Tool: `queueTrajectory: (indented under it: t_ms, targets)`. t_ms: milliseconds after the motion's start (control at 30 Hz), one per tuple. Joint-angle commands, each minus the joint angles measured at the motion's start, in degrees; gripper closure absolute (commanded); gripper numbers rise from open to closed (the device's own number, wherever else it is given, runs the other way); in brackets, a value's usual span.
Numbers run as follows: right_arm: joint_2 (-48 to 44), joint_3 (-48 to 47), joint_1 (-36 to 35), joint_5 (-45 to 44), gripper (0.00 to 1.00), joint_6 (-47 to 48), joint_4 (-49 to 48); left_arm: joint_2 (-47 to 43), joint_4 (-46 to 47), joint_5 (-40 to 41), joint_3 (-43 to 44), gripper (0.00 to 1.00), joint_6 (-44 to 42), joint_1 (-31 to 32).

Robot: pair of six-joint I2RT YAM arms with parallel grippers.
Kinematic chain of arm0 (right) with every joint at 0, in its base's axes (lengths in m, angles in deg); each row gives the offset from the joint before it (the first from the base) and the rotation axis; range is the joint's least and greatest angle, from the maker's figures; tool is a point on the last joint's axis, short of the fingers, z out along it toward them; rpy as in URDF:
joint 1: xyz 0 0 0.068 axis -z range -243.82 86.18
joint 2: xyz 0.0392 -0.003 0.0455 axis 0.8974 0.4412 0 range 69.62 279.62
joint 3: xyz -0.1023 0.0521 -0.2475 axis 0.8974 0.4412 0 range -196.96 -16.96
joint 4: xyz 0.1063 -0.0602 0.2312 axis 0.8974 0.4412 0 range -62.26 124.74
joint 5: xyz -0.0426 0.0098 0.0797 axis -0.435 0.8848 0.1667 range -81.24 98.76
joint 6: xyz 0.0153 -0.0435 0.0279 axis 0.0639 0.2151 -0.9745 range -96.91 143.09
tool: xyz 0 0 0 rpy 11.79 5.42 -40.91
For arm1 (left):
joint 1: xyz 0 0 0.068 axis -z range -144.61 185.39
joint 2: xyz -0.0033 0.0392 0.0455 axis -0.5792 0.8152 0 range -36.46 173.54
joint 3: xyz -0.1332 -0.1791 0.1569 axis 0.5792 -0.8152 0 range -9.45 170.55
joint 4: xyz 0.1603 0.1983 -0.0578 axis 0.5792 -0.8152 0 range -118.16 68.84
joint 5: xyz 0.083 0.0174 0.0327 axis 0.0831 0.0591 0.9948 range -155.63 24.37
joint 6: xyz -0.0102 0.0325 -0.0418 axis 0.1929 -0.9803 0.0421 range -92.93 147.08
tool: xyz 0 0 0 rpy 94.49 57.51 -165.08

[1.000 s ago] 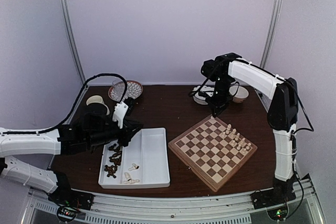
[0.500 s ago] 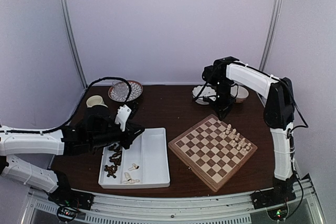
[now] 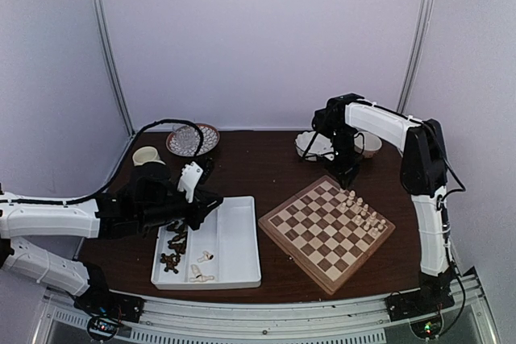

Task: Set up the chess pieces on the board
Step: Place the bishop on f1.

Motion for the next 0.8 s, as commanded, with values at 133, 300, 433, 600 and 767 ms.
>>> queueTrajectory:
  t_ms: [133, 300, 433, 600, 767]
  targets:
    - [1.0, 0.65, 0.77, -1.05, 1.0, -0.12, 0.85, 0.64, 2.87, -1.22, 1.19, 1.0, -0.67, -0.05]
    - [1.86, 0.71, 0.76, 0.03, 1.0, 0.23, 0.85, 0.83, 2.85, -1.46, 1.26, 1.0, -0.71, -0.04]
    - [2.29, 1.03, 0.78, 0.97, 1.0, 0.39, 0.96, 1.03, 2.99, -1.53, 1.33, 1.0, -0.47, -0.09]
    - [2.49, 1.08, 0.72, 1.18, 1.0, 0.44, 0.86, 1.03, 2.96, -1.83, 1.36, 1.0, -0.48, -0.05]
    - [3.24, 0.99, 0.71, 1.43, 1.0, 0.81, 0.77, 1.1, 3.0, -1.84, 1.36, 1.0, -0.49, -0.08]
